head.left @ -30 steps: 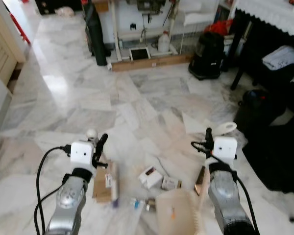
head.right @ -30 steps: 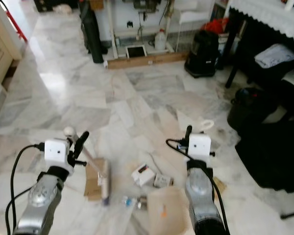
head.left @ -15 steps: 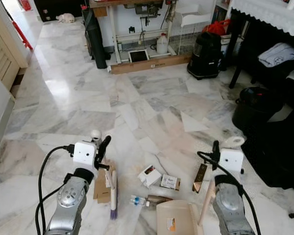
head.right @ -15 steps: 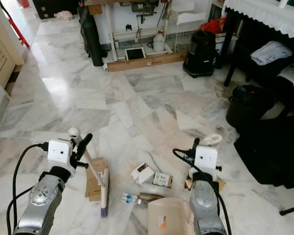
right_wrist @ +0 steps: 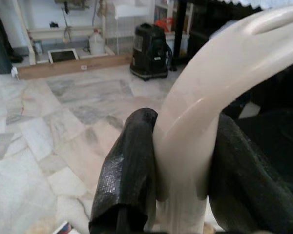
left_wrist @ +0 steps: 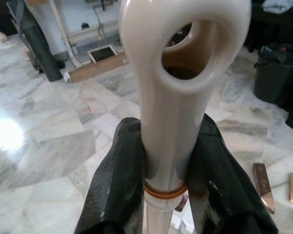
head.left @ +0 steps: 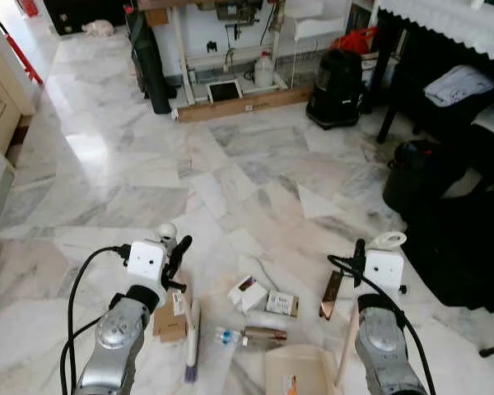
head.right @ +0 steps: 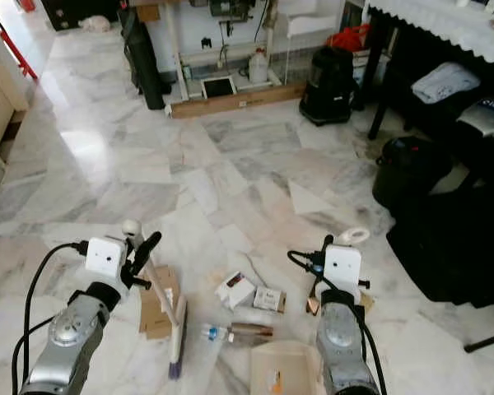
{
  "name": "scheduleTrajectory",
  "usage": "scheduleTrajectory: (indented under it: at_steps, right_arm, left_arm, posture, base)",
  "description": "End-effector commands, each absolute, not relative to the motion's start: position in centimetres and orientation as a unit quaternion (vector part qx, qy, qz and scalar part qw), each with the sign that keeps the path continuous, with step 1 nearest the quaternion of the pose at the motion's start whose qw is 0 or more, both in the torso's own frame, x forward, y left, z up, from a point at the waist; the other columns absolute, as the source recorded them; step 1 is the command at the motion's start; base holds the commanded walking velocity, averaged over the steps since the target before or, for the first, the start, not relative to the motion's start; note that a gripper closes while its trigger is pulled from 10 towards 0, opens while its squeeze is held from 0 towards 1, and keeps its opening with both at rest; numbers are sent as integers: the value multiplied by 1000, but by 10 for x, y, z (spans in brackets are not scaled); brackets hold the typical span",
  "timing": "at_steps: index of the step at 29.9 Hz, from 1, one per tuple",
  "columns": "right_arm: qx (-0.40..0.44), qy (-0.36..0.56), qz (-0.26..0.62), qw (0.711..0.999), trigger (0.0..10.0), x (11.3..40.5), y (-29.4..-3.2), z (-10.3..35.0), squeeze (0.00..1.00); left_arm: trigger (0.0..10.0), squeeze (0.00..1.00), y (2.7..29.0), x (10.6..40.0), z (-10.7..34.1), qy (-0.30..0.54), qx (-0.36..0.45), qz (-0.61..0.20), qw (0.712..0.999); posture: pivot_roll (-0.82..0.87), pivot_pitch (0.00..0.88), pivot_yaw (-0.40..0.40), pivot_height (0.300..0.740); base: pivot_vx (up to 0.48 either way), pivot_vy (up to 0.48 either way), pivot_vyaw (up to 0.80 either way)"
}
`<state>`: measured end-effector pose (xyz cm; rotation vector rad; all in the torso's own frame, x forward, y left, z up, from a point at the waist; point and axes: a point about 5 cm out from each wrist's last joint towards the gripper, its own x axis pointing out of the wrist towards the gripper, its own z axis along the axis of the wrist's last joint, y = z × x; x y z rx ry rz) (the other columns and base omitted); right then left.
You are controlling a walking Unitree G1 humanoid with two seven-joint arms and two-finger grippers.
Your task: Sweep floor
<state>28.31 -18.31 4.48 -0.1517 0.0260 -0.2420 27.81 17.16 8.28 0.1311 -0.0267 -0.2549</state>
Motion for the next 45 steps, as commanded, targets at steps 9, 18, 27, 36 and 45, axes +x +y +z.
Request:
scheduleTrajectory:
  at_steps: [9,18,27,36,45]
  right_arm:
    - [-78,13,-115,990,10000,290,-177,44,0]
    - [-99,-22,-122,987,10000,298,-178,54,0]
    - [-110,-41,-115,986,10000,303,-170,58,0]
    - [-116,-13,-123,985,10000,295,-170,43,0]
    - [-125,-9,-136,983,10000,292,-174,39,0]
  left_arm:
    - [10000,0,179,283,88,-13,69,-129,989]
    - [10000,0,178,283,88,-16,67,-132,989]
    - [10000,0,178,283,90,-20,66,-136,988]
    - [10000,0,177,283,90,-18,66,-145,987]
    - [10000,0,179,285,89,-15,64,-144,987]
  posture:
    - [77,103,91,740]
    - [86,87,92,740]
    - [93,74,99,740]
    - [101,75,103,740]
    - [100,81,106,740]
  base:
    - [0,0,0]
    - [0,0,0]
    - [0,0,0]
    - [0,0,0]
    - [0,0,0]
